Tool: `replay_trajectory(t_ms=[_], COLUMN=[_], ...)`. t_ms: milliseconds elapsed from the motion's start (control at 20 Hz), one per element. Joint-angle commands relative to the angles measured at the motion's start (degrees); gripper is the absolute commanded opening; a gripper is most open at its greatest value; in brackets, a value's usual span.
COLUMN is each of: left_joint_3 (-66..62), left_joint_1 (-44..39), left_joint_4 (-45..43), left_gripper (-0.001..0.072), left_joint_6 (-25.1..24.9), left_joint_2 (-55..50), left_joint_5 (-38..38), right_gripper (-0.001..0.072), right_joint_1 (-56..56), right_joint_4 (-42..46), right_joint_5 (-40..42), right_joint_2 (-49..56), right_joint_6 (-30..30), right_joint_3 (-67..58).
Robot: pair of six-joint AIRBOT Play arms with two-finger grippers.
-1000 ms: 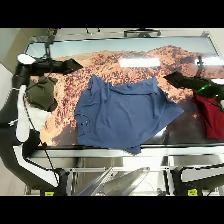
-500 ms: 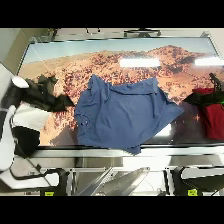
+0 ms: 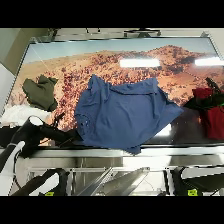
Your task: Fold the shirts.
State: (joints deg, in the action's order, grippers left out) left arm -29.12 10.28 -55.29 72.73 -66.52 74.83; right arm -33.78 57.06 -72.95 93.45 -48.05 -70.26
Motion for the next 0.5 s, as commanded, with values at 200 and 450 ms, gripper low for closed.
replay_trajectory(t_ms=[200, 450], left_joint_3=[6.0, 6.0], left_joint_1=[0.0, 0.0], left_joint_4=[23.8, 34.7], left_gripper=[0.0489, 0.0231], left_joint_6=[-17.1, -27.2], left_joint_2=[-4.8, -12.3], left_joint_5=[-12.0, -5.0], right_gripper=[0.0529, 0.0528], right_joint_1=[0.7, 2.6], right_joint_4=[0.4, 0.4], right_joint_5=[-1.8, -2.9], right_joint_2=[4.3, 7.5], right_joint_6=[0.0, 0.0], right_joint_3=[0.0, 0.0])
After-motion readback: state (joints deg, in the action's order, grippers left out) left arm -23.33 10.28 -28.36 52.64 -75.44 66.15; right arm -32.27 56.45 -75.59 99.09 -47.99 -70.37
